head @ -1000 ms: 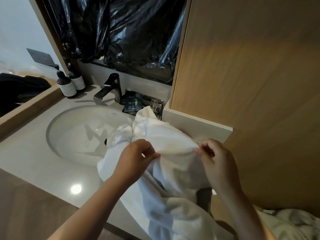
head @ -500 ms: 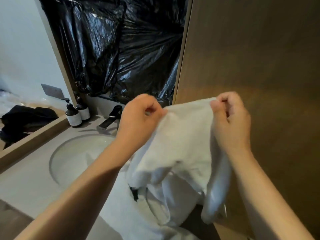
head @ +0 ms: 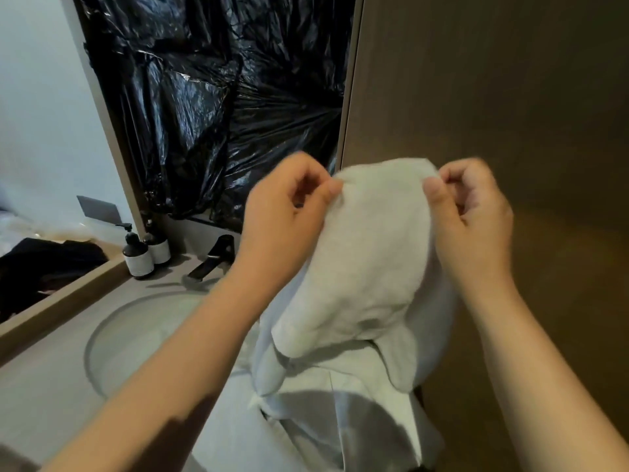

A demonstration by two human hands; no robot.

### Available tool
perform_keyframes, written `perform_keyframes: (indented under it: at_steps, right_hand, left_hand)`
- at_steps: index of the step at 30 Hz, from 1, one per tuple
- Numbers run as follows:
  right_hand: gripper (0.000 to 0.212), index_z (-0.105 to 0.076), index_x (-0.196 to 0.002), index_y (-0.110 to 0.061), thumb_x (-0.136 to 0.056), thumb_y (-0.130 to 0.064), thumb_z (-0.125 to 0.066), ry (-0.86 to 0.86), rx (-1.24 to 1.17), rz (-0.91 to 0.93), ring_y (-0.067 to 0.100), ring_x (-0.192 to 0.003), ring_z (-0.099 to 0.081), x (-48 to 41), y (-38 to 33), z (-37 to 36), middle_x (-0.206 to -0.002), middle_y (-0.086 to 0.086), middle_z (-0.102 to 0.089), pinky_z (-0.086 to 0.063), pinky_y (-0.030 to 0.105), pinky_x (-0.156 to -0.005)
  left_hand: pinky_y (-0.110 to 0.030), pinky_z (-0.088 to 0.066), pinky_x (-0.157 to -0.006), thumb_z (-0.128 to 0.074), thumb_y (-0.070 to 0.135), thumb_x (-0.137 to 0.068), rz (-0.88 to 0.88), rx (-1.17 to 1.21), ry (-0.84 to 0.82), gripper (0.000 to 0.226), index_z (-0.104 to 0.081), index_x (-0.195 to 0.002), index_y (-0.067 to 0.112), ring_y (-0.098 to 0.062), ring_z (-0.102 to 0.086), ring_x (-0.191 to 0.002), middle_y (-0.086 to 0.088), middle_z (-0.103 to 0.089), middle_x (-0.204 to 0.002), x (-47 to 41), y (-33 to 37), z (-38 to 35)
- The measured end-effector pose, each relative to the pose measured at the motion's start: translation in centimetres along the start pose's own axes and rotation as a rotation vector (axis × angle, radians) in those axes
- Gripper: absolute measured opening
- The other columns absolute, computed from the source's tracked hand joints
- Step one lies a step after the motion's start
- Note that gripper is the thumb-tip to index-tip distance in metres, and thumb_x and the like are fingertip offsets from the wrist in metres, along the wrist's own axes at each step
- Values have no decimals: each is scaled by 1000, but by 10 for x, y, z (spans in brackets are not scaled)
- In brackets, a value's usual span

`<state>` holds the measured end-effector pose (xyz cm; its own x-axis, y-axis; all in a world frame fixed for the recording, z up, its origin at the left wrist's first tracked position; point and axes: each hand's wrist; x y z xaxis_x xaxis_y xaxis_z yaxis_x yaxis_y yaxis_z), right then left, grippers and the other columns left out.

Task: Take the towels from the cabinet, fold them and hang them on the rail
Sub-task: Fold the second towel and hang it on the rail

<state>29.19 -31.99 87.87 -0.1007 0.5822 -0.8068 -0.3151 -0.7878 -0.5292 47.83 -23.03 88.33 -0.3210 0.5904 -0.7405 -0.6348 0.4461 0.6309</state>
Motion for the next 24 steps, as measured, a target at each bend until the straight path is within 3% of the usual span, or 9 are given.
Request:
perform_keyframes:
  at_steps: [3,6,10,12,14,16,19,21,24]
  right_hand:
    - [15,-58,-79,-21,-91,-27,-64,-273,152,-258,-2,-63,-53,42,44,-6,-68,-10,-59,-38,8,-54]
    - [16,-62,-75,-16,-88,-23,-69,-461,253,-509,16,-63,-55,104,82,-14,-65,-6,-60,-39,26,-57]
    - [8,-61,-94,-29,-90,-25,-66,-459,187,-714,11,-84,-60,162,85,-11,-90,-12,-64,-46,22,-70]
    - [20,-59,-107,-30,-88,-27,-67,-316,245,-653,5,-89,-57,181,73,-5,-103,-12,-59,-42,15,-73]
    - [16,-60,-100,-28,-86,-29,-68,-251,296,-479,-1,-79,-56,195,56,1,-95,-14,-58,-39,5,-62]
    - [9,-63,-90,-27,-85,-30,-69,-376,243,-423,-1,-70,-58,207,46,3,-80,-19,-61,-41,6,-56]
    - [5,-70,-87,-24,-84,-22,-74,-587,153,-460,3,-68,-60,224,43,-2,-75,-17,-65,-46,12,-60]
    - [12,-72,-93,-22,-82,-19,-76,-667,113,-502,4,-74,-62,236,42,-7,-82,-15,-66,-50,16,-67]
    - [29,-69,-109,-23,-81,-20,-77,-732,121,-453,2,-102,-60,252,42,-13,-106,-16,-64,-46,15,-88]
  left_hand:
    - [-36,-53,-65,-66,18,-90,261,-44,-203,14,-62,-78,13,-17,-61,-60,-4,-64,-69,47,-42,-18]
    - [-38,-53,-67,-68,18,-88,501,-90,-347,16,-62,-74,14,-29,-62,-68,-9,-64,-69,104,-85,-33]
    - [-24,-50,-66,-72,18,-85,567,-125,-392,10,-65,-80,14,-18,-61,-73,-1,-65,-74,151,-109,-42]
    - [-19,-54,-72,-74,18,-83,521,-77,-340,11,-66,-90,15,-7,-62,-82,3,-65,-88,165,-108,-38]
    - [-17,-54,-73,-75,22,-82,455,-71,-264,17,-64,-96,19,-6,-62,-92,8,-62,-98,177,-104,-29]
    - [-16,-52,-69,-75,24,-82,357,-119,-264,14,-63,-90,23,-9,-62,-86,13,-59,-92,188,-100,-18]
    - [-22,-53,-66,-77,25,-81,342,-154,-395,13,-65,-85,25,-10,-62,-77,13,-60,-83,207,-98,-6]
    - [-27,-54,-68,-78,25,-80,377,-192,-476,13,-67,-87,25,-9,-63,-76,12,-61,-85,218,-99,-3]
    - [-26,-53,-74,-80,27,-78,358,-277,-566,23,-71,-100,26,-4,-61,-84,13,-62,-97,232,-103,-2]
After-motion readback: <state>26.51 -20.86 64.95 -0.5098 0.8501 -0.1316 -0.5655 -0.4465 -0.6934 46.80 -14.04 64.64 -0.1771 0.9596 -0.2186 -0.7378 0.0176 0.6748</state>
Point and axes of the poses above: each hand's wrist, its own x-axis away from the middle knuckle, its own z-axis out of the back of the hand, y = z × x
